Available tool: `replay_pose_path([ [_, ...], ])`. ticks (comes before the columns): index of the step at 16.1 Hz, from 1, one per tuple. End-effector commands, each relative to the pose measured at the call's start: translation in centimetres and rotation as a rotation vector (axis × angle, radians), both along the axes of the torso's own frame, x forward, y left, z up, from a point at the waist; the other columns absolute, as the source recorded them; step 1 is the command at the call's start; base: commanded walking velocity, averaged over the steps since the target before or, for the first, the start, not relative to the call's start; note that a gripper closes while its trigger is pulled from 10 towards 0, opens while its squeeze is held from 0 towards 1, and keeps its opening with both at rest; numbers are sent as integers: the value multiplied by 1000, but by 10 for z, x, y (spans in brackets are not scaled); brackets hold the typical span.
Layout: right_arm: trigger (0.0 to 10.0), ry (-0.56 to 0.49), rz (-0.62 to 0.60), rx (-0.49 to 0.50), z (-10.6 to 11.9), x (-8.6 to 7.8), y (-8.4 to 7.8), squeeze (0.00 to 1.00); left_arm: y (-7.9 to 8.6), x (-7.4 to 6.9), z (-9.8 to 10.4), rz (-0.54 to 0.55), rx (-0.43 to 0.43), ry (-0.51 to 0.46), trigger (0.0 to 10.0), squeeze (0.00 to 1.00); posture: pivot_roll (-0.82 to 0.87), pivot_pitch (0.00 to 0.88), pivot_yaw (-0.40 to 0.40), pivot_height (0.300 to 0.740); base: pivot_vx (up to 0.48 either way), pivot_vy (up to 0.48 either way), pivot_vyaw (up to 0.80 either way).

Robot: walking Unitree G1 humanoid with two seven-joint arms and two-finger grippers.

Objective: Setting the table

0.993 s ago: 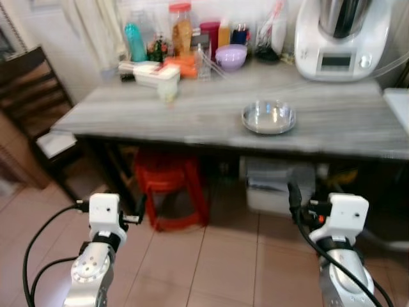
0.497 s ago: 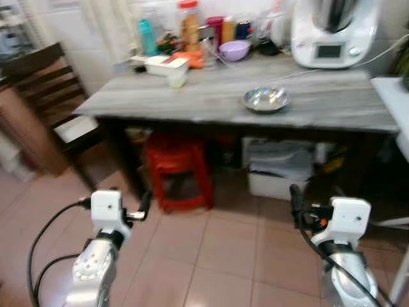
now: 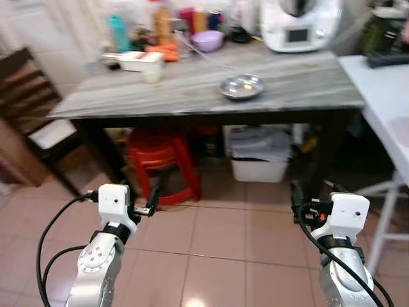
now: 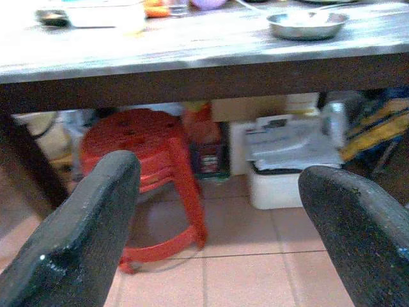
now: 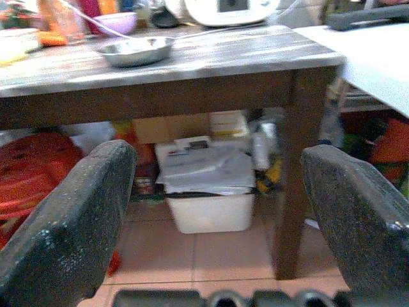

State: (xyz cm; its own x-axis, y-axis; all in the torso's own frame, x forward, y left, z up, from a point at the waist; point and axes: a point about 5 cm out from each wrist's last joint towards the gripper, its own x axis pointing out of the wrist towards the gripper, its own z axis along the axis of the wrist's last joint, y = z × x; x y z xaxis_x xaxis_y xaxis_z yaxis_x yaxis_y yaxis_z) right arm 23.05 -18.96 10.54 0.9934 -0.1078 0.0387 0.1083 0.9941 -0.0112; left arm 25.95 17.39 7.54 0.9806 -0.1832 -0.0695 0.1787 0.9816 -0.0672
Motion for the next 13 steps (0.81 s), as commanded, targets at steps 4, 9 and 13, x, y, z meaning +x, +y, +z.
replay_pose_path([
  [4, 10000, -36, 28, -7, 9, 8, 3, 0, -4, 1, 4, -24, -24, -4, 10000, 0, -67, 0, 145, 740, 0, -277, -555],
  [9, 10000, -48, 31, -9, 14, 10, 2, 0, -9, 1, 8, -36, -46, -9, 10000, 0, -70, 0, 141, 740, 0, -281, 0],
  [13, 10000, -52, 21, -11, 15, 9, 1, 0, -13, 2, 10, -54, -59, -12, 10000, 0, -77, 0, 140, 740, 0, -284, 0],
])
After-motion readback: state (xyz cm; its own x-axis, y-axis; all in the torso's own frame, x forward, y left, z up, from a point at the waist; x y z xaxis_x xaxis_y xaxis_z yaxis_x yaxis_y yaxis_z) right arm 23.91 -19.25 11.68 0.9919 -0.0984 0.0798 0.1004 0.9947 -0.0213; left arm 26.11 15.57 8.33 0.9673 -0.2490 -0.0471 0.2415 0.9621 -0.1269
